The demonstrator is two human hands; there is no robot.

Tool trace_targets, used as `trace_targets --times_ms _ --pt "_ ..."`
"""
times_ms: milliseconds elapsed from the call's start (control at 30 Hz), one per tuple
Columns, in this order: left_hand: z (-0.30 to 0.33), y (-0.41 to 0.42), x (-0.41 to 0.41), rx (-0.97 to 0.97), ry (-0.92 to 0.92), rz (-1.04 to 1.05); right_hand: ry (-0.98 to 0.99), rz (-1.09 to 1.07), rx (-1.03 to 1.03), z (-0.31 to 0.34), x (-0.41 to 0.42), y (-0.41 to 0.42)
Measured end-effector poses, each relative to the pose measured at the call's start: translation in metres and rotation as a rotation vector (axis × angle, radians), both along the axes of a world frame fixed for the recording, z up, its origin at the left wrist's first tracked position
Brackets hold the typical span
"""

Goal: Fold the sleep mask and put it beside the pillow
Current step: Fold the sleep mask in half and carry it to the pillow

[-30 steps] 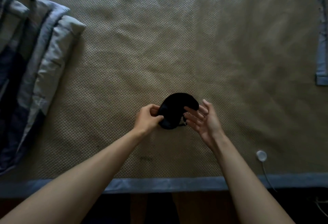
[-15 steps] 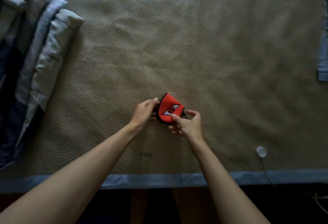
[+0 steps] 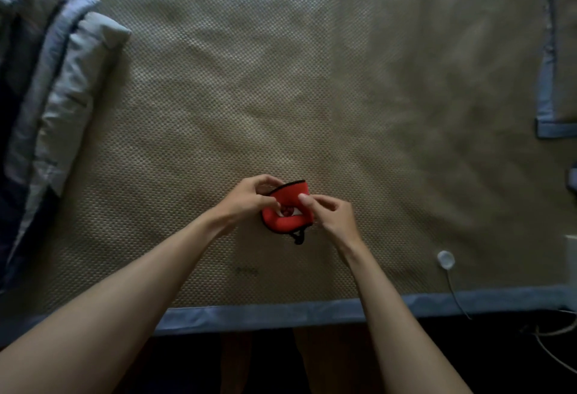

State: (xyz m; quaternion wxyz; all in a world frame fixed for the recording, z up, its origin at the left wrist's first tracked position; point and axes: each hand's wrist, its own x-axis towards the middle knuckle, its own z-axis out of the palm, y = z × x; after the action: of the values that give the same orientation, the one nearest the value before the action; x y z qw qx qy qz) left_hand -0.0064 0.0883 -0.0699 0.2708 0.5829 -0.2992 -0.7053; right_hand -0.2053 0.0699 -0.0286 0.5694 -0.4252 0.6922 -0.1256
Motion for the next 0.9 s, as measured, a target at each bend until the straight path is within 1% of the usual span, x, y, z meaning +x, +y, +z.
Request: trace_targets --times_ms 67,133,200,333,400,500,567,667,733,800,867,900 --pt "0.004 -0.003 0.001 -0.017 0.013 -0.039 -0.058 0.019 -0.025 0.001 0.001 0.003" --pt "0.01 -0.008 0.005 -0.041 0.009 -0.138 -0.061 0.066 -0.085 0.001 0.003 0.004" --pt "0.017 -0.013 0.008 -0.05 0.017 -0.189 -0.066 0.105 -0.116 0.003 0.008 0.006" --pt "0.024 -0.025 0.006 -0.138 -0.001 -0.235 -0.114 0.072 -0.119 0.006 0.02 0.009" --pt "0.025 -0.032 0.006 -0.181 -0.033 -0.257 -0.194 -0.022 -0.033 0.008 0.026 0.012" --pt "0.023 -0.042 0.009 -0.275 -0.145 -0.276 -0.339 -0.154 0.179 0.012 0.031 0.02" --pt "0.02 -0.047 0.009 -0.312 -0.165 -0.278 -0.384 -0.224 0.226 0.012 0.034 0.025" --pt "0.013 -0.047 0.006 -0.327 -0.198 -0.254 -0.372 -0.283 0.177 0.01 0.038 0.026" --pt "0.007 -0.044 0.003 -0.358 -0.274 -0.22 -0.379 -0.314 0.168 0.009 0.039 0.025" --pt "0.0 -0.04 0.001 -0.381 -0.381 -0.092 -0.398 -0.34 0.177 0.007 0.039 0.023" --pt "-0.003 -0.036 0.001 -0.347 -0.382 0.062 -0.42 -0.353 0.171 0.004 0.038 0.021" --pt "-0.003 -0.034 0.002 -0.325 -0.355 0.088 -0.422 -0.353 0.159 0.004 0.038 0.02"
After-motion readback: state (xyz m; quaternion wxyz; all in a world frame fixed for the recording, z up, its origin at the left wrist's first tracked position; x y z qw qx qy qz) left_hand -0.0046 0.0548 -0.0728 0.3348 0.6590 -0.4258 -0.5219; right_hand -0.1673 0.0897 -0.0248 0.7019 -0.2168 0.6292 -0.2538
